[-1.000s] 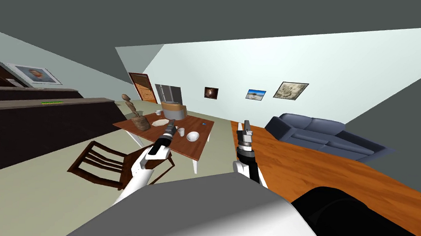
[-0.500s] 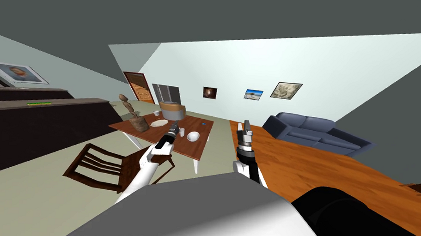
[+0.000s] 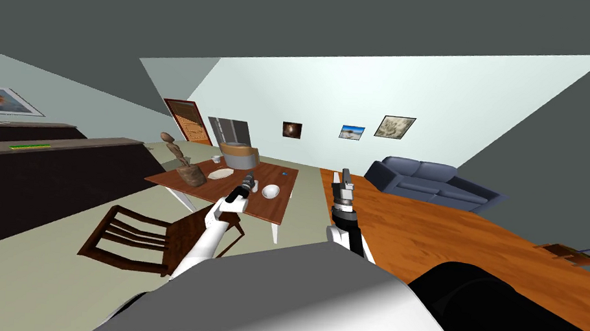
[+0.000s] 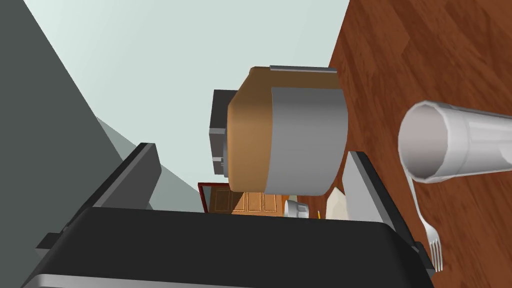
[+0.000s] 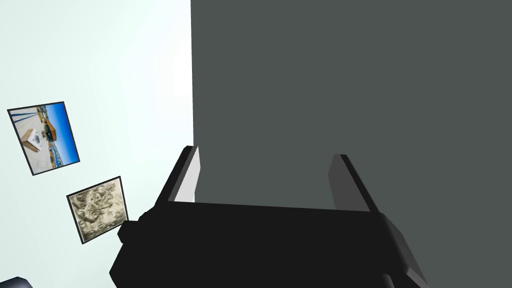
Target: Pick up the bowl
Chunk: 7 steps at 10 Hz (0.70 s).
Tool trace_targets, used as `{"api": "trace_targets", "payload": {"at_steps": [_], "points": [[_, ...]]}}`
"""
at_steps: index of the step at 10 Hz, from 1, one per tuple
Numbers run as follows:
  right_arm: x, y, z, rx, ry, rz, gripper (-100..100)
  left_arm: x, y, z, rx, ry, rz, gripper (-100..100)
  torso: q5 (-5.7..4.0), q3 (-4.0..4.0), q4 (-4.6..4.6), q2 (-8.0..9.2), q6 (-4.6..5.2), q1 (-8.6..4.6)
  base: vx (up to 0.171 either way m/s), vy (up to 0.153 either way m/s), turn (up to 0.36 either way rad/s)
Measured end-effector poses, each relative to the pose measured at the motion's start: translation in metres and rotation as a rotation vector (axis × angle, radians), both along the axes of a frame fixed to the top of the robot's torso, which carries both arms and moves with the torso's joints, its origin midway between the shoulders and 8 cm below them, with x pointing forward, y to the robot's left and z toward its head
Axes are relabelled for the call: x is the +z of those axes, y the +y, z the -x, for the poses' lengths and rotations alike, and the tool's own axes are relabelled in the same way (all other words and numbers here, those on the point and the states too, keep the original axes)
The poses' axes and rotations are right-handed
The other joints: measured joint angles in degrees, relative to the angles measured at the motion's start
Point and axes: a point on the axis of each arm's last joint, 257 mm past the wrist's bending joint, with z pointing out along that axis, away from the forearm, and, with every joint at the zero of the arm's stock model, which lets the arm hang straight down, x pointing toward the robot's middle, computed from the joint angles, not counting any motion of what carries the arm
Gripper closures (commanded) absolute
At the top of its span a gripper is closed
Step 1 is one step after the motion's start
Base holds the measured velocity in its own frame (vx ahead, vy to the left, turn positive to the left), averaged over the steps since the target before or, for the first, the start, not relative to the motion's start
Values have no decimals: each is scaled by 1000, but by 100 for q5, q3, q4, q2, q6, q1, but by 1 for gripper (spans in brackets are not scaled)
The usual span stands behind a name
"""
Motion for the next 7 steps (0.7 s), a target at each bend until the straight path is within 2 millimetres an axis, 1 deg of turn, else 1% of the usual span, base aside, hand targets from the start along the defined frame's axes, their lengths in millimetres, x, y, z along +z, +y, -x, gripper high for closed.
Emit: {"api": "trace_targets", "payload": {"at_steps": [1, 2, 3, 7], "points": [[0, 0, 0, 0, 0, 0, 0, -9, -3, -6, -2, 37, 7, -100, 0, -1, 0, -2, 2, 2, -1, 42, -47], [0, 0, 0, 0, 0, 0, 0, -17, -3, -7, -1, 65, 11, -100, 1, 0, 0, -1, 0, 3, 0, 39, -82], [0, 0, 0, 0, 0, 0, 0, -26, -8, -12, -3, 100, 18, -100, 0, -1, 0, -2, 3, 1, 0, 30, -43], [0, 0, 0, 0, 0, 0, 0, -59, -19, -12, -6, 226, 34, -100, 0, -1, 0, -1, 1, -1, 0, 35, -51]]}}
